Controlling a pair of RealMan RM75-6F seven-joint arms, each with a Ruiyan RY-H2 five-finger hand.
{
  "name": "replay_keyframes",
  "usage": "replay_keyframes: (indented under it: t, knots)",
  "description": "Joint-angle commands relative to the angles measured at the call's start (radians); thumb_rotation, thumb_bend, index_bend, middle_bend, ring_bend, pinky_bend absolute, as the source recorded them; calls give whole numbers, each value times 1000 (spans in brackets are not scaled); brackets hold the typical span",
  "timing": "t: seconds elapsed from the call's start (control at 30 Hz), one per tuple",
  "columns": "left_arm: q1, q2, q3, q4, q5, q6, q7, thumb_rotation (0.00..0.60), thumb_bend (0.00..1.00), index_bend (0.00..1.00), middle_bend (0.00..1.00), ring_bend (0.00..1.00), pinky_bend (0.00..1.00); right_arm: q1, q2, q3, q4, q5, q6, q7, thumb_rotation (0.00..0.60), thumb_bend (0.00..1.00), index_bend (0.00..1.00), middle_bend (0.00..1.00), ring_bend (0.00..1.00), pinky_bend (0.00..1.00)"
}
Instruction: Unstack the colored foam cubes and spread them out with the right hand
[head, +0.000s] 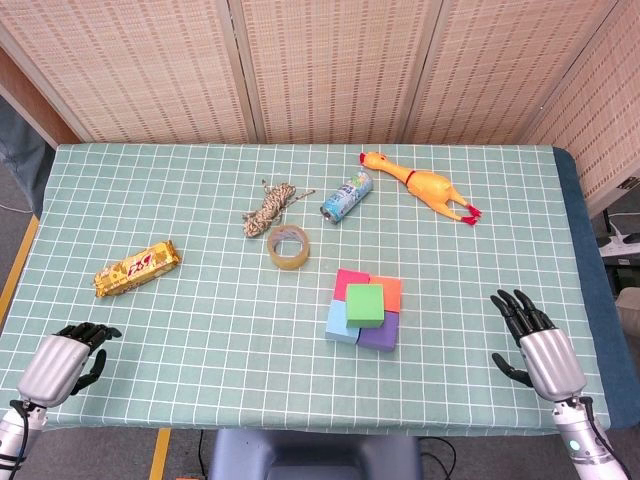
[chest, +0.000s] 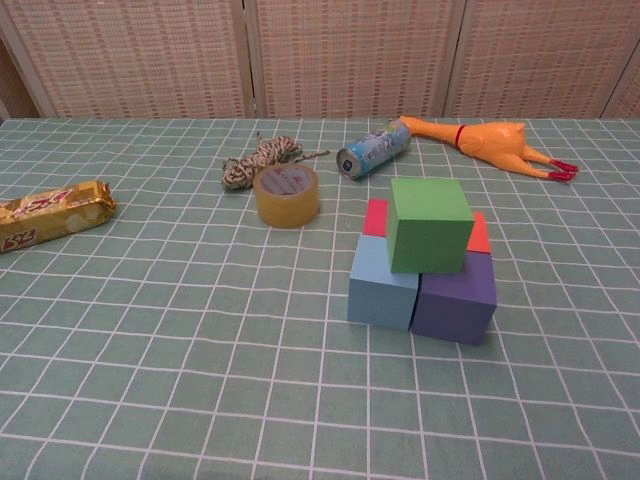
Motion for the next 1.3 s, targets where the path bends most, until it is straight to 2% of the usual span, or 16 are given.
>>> replay_keyframes:
  t: [0.03,0.33,0.5,0.67,0.8,0.9,1.1,1.23,1.3]
  knots:
    - [0,0,1,0,0,-1,0,600,655,361,413,363,499,0,0,0,-1,0,-1,-1,600,144,60,49,6,264]
    - [3,3,0,-4,8,13,4,600,655,361,415,363,499,-2,1,0,-3,-8,10,7,600,143,60,49,6,264]
    - [-1,-1,-3,2,-8,-8,3,600,655,361,417,362,500,-1,-19,22,26,5,28,-1,600,144,59,48,6,264]
    - [6,6,-1,-9,4,15,7,600,655,361,417,362,500,-1,-28,15,44,-21,51,39,600,118,57,49,6,261]
    - [9,10,5,-17,17,28,-17,600,641,361,404,362,503,-6,-38,5,63,-51,82,63,600,55,33,49,6,172]
    - [8,10,3,-14,15,27,-19,600,581,353,377,362,512,4,-51,6,79,-65,92,114,600,54,29,49,3,164]
    - [11,7,-6,-7,5,33,-17,600,571,302,329,329,521,78,-52,19,44,-73,6,185,600,54,63,49,0,164]
    - [17,8,-12,-9,1,50,-23,600,572,264,294,280,517,134,-52,26,-15,-82,-70,144,600,54,49,49,0,163]
    - [18,7,-12,-5,4,56,-34,600,571,247,273,259,489,156,-56,31,-37,-77,-106,119,600,54,33,33,0,121]
